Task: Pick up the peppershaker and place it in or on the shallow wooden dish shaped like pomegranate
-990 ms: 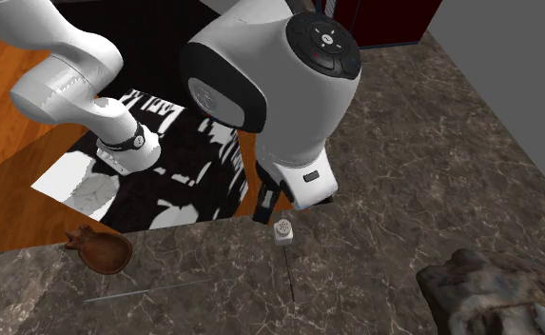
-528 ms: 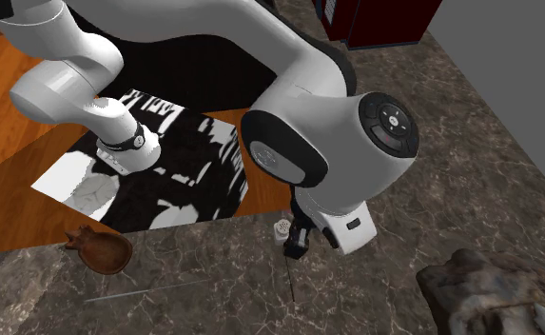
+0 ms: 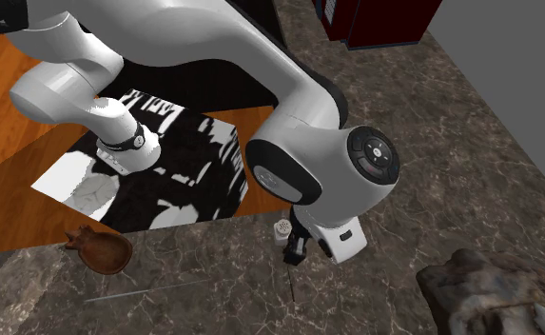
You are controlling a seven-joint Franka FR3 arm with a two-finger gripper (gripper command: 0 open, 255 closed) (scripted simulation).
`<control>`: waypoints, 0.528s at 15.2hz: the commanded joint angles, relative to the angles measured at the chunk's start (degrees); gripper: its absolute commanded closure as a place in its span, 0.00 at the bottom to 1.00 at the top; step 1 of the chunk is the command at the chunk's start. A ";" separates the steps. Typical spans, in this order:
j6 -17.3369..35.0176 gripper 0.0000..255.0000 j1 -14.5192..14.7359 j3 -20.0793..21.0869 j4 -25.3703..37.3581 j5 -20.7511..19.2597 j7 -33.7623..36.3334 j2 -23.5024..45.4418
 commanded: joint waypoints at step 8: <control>0.80 1.00 -0.04 -0.01 -0.58 0.00 0.00 0.20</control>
